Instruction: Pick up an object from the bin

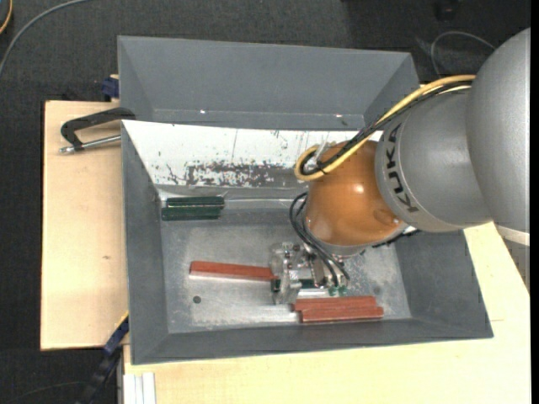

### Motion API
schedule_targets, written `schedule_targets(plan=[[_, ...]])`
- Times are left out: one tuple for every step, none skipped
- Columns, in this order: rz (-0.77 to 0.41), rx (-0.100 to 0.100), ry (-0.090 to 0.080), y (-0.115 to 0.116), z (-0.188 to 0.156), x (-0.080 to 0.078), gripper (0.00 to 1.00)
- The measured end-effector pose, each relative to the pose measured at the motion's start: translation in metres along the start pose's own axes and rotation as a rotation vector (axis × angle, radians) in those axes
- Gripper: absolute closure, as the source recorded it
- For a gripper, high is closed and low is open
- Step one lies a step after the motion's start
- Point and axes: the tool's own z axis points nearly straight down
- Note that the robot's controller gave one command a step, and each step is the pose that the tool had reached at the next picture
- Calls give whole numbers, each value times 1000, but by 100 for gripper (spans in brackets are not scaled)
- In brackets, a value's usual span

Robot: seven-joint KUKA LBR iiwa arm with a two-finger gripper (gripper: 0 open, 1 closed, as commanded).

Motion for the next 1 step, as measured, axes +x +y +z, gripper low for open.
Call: schedule_targets(plan=[[-443, 4, -4, -40, -192, -5, 100]])
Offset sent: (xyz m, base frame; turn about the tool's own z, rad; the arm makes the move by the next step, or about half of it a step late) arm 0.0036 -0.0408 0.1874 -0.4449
